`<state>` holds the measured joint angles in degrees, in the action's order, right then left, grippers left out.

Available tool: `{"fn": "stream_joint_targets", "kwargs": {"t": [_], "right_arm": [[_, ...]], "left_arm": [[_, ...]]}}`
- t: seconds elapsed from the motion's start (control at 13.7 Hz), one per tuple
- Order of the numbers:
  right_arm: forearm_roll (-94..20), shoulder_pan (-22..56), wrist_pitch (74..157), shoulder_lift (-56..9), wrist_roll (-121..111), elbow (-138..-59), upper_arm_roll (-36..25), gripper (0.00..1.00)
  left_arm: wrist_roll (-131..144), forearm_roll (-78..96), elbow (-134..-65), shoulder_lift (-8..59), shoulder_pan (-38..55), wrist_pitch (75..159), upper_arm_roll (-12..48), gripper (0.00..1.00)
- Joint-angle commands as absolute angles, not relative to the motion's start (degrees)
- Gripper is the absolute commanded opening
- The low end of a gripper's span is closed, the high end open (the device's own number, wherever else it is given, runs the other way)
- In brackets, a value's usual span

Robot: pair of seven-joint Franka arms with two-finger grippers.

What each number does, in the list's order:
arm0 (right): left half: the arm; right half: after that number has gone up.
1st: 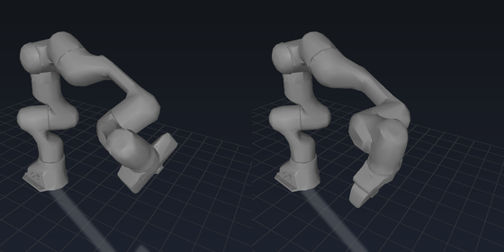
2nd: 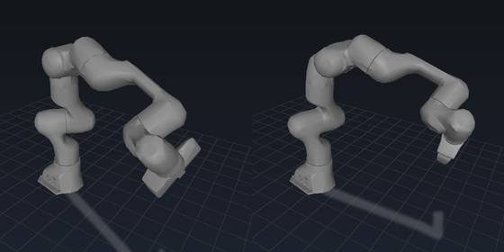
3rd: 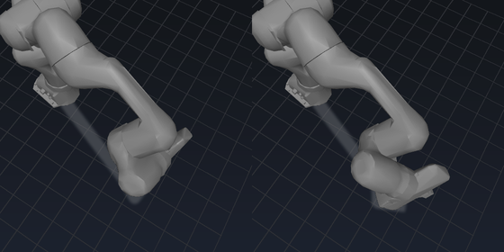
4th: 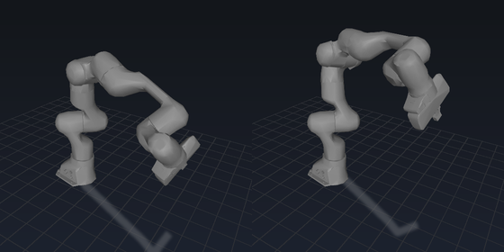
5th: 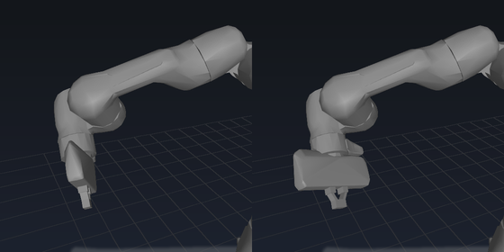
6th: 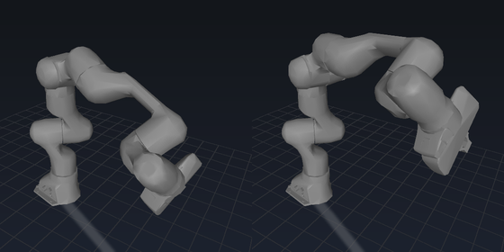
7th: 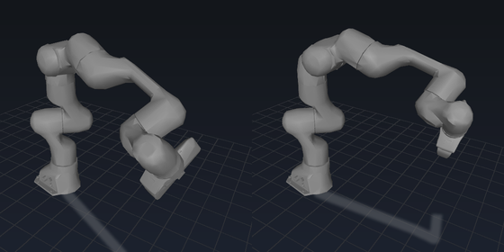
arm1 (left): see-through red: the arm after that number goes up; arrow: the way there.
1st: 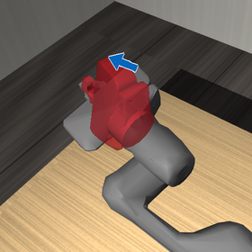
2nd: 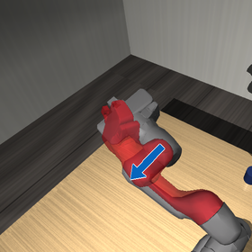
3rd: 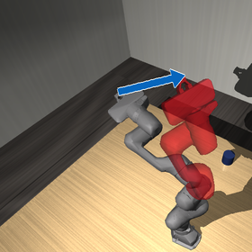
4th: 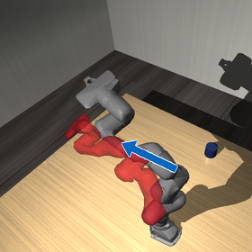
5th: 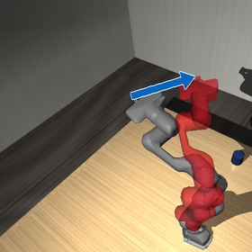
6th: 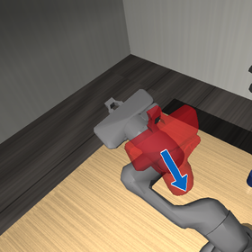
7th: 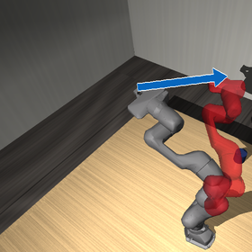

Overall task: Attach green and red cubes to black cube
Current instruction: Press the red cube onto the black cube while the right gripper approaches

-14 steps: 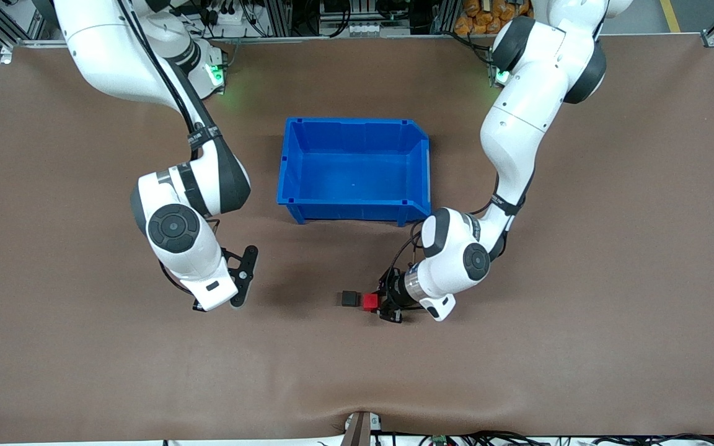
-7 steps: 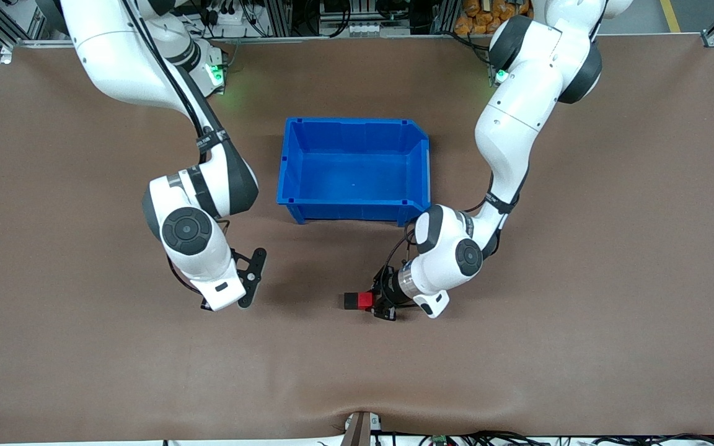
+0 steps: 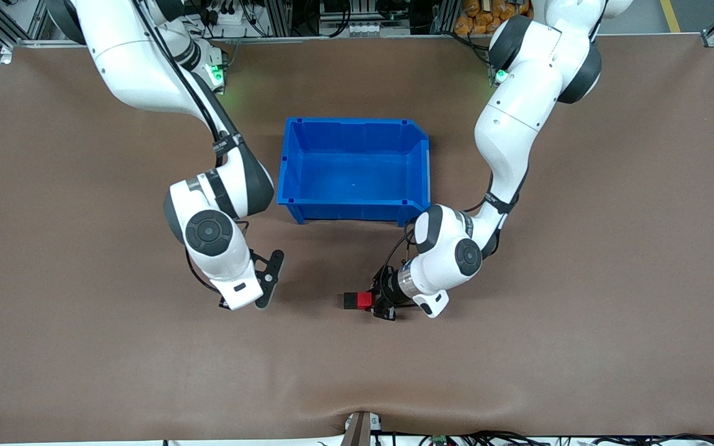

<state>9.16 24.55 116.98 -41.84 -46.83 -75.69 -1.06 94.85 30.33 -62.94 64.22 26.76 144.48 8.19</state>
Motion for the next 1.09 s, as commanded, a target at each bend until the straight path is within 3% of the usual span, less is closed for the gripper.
{"fn": "stream_joint_targets", "kwargs": {"t": [0.0, 0.15, 0.36, 0.73, 1.02], "right_arm": [[8.09, 26.01, 116.37, -47.35, -45.09, -67.88, -1.32, 0.02], [8.0, 26.71, 116.63, -52.19, -43.34, -61.99, -1.23, 0.02], [8.0, 27.59, 120.57, -54.75, -40.62, -60.73, -0.01, 0.02], [8.0, 28.39, 126.81, -57.3, -39.37, -60.64, 1.67, 0.03], [8.0, 29.79, 130.15, -58.8, -39.03, -60.64, 1.76, 0.04]], "left_arm": [[93.18, 30.59, -61.43, 66.09, 27.68, 145.2, 7.65, 0.99], [78.83, 30.59, -61.7, 65.66, 27.95, 145.02, 7.65, 1.0], [71.19, 30.32, -62.05, 63.73, 27.33, 142.48, 7.65, 1.0], [71.02, 30.5, -61.96, 59.51, 19.88, 126.24, 7.65, 1.0], [70.58, 30.32, -61.96, 56.34, 15.4, 120.86, 7.12, 1.0]]}}
